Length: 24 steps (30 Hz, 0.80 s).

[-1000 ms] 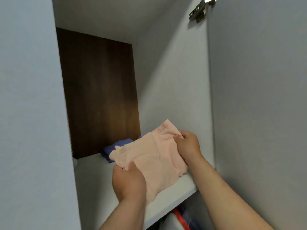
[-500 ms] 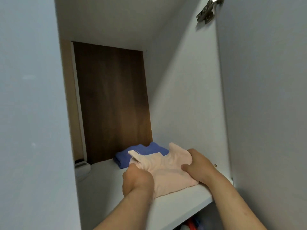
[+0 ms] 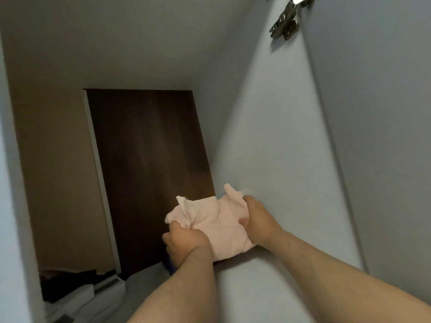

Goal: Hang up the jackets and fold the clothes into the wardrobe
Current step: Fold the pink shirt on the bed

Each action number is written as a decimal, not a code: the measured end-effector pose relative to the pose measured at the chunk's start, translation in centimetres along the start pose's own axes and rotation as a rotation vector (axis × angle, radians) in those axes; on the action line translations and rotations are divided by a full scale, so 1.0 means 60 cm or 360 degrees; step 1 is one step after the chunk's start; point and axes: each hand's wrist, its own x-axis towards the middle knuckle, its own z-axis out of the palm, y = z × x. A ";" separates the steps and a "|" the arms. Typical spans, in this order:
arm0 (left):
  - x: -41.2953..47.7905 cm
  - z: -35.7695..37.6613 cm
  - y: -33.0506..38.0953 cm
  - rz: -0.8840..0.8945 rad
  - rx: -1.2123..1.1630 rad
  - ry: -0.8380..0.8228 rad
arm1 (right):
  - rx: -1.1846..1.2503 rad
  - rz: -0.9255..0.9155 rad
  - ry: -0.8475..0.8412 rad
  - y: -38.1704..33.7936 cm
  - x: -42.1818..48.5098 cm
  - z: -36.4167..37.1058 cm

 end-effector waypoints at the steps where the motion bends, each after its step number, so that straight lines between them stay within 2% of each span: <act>1: 0.020 0.012 -0.003 -0.0068 -0.0035 0.0034 | -0.0014 -0.0027 -0.0009 -0.004 0.020 0.011; 4: 0.069 0.036 -0.027 -0.0293 -0.0080 0.0117 | 0.0023 -0.0101 -0.0012 -0.009 0.068 0.056; 9: 0.126 0.053 -0.042 -0.0194 -0.0247 0.0179 | 0.0171 -0.0220 0.0045 0.016 0.121 0.129; 11: 0.126 0.061 -0.071 -0.0233 -0.0208 0.0140 | -0.0017 -0.0219 0.0008 0.044 0.135 0.144; 15: 0.090 0.065 -0.135 -0.0451 0.0012 -0.0150 | -0.0795 -0.0144 -0.0275 0.075 0.136 0.156; 16: 0.086 0.060 -0.139 -0.0381 0.0131 -0.0126 | -0.0864 -0.0128 -0.0301 0.074 0.130 0.164; 18: 0.086 0.049 -0.138 -0.0043 0.0488 0.0009 | -0.0965 -0.0186 -0.0254 0.068 0.119 0.177; 20: 0.082 0.045 -0.135 0.0455 0.0930 0.0029 | -0.1036 -0.0485 -0.0083 0.064 0.112 0.186; 22: 0.069 0.057 -0.138 0.0839 0.1142 -0.0318 | -0.0884 -0.0718 -0.0075 0.062 0.105 0.182; 24: 0.063 0.070 -0.141 0.0803 0.1303 -0.0633 | -0.0753 -0.0661 -0.0275 0.065 0.100 0.179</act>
